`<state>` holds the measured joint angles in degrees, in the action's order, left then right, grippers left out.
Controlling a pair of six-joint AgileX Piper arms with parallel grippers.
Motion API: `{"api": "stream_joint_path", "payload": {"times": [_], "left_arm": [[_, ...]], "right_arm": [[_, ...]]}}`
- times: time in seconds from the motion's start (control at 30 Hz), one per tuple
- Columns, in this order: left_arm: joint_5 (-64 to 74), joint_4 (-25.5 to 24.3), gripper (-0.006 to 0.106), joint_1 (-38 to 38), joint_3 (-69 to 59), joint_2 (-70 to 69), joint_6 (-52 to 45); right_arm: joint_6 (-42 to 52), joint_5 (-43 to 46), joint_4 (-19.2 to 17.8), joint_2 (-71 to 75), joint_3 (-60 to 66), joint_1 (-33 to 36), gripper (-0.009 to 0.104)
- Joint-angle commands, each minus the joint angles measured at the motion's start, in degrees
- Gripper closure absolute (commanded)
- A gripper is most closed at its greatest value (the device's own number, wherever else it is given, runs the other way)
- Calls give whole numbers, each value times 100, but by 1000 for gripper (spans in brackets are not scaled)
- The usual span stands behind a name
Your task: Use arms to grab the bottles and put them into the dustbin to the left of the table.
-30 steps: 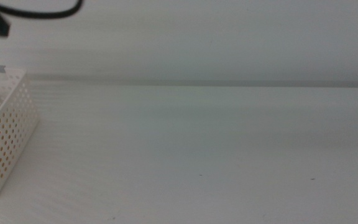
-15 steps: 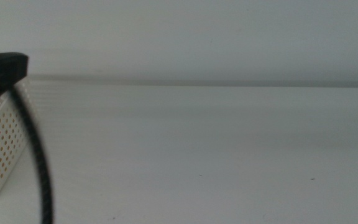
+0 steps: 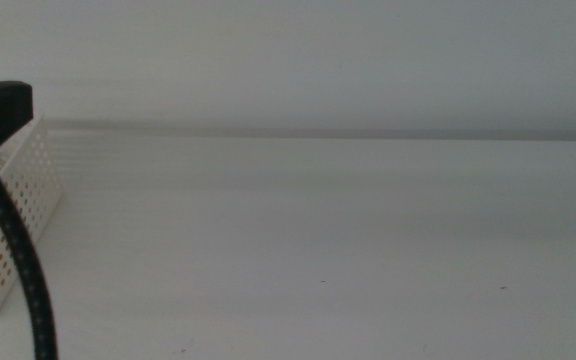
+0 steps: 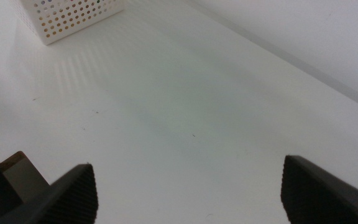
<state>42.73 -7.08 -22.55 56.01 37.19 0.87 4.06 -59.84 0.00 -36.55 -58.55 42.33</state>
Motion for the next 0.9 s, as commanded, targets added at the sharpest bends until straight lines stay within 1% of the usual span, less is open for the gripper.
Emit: {"api": "stream_joint_path", "payload": {"times": [0.0,0.17,0.23,0.27,0.4,0.47,0.53,0.63,0.7,0.77,0.8,0.87], "left_arm": [[-87,42,7,-31,-40,-34,60],[-363,96,7,-31,-260,-67,60],[-706,124,7,-31,-504,-189,60],[-1003,124,7,-18,-659,-267,60],[-1818,208,7,138,-1349,-625,60],[-2058,273,7,305,-1702,-842,60],[-2096,301,7,550,-2070,-1079,60],[-2072,312,7,958,-2550,-1523,60],[-2072,467,7,1249,-2883,-1830,60],[-2072,518,7,1470,-3180,-2088,60],[-2072,518,7,1571,-3347,-2235,60],[-2072,518,7,1735,-3675,-2507,60]], "right_arm": [[29,78,0,19,4,-12,16],[29,152,0,28,240,-12,16],[29,461,0,119,502,-12,16],[29,691,0,192,696,-12,16],[29,2255,-442,440,1624,-12,16],[29,3119,-497,572,2077,-24,16],[29,3587,-497,723,2489,-139,16],[29,3684,-472,959,2961,-636,16],[29,3684,-246,1127,3226,-1063,16],[29,3684,83,1304,3480,-1508,16],[29,3695,139,1417,3623,-1753,16],[29,3699,66,1656,3902,-2212,16]]}}
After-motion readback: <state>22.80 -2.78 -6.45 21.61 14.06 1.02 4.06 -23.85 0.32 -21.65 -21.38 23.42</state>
